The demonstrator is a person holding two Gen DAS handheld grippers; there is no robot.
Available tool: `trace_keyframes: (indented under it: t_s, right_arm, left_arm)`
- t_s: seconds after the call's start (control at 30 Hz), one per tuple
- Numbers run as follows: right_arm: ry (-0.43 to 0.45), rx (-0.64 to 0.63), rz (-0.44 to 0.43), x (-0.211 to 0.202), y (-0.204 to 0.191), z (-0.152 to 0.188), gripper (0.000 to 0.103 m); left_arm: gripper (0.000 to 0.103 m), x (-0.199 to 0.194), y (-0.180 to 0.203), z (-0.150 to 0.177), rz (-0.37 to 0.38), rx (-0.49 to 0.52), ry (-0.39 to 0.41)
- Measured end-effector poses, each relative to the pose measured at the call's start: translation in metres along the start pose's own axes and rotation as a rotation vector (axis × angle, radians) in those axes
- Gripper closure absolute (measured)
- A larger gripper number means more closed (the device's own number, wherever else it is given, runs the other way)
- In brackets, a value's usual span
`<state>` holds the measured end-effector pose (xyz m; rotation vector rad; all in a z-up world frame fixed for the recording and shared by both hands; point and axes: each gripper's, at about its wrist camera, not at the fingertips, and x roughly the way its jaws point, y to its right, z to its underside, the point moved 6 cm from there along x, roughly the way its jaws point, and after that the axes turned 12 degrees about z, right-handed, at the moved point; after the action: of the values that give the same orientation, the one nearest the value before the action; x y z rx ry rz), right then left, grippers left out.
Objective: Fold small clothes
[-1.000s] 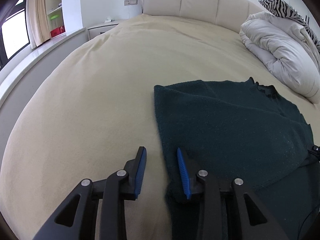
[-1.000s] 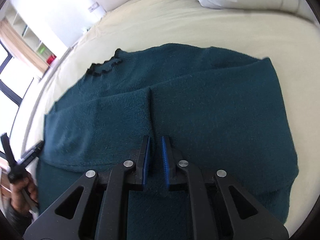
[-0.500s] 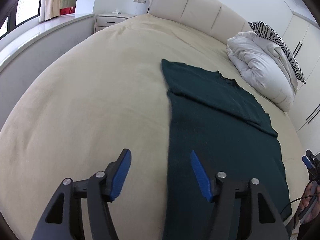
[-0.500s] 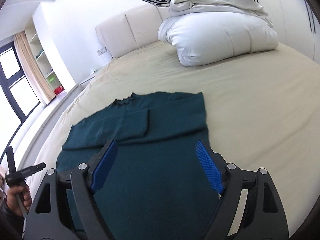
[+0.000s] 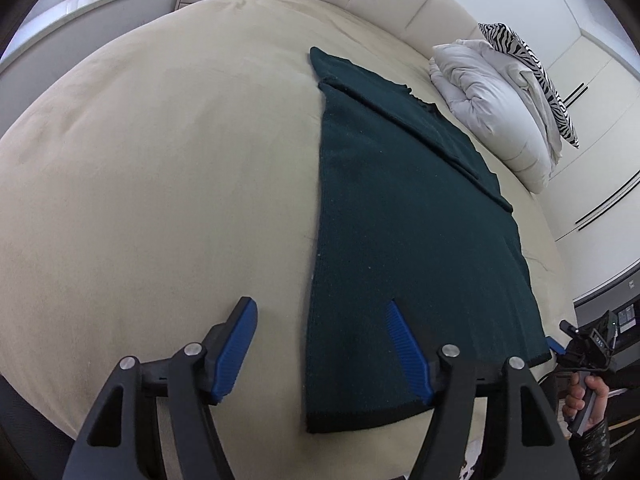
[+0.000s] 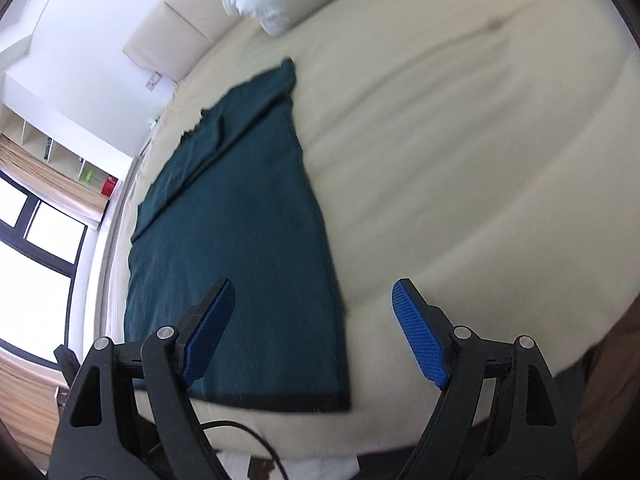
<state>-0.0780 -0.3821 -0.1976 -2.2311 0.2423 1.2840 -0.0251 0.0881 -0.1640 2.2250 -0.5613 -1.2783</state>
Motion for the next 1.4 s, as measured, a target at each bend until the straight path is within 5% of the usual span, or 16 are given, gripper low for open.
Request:
trace_keyframes:
  t_s: [0.57,0.73,0.97,1.07,1.4]
  right_arm:
    - [-0.12,0.056,-0.141,0.01,-0.003,0.024,0.044]
    - [-0.133,0.09,-0.148,0.008,0.004,0.027,0.048]
    - [-0.154,0.107,-0.153,0.004,0.009,0.032,0.05]
    - [-0.16,0.111,-0.151,0.004,0.01,0.033,0.053]
    - [-0.185,0.104,-0.142,0.005,0.007,0.035,0.058]
  left_arm:
    - [0.035,-0.005,-0.004,0.019,0.187,-0.172,-0.118]
    - [0.066,-0.001,-0.004,0.025,0.203,-0.214,-0.144]
    - [0.073,-0.004,-0.01,0.028,0.23,-0.254,-0.13]
    - [0.092,-0.004,-0.013,0.029,0.214,-0.255,-0.127]
    - [0.096,-0.006,-0.012,0.031,0.206,-0.241,-0.111]
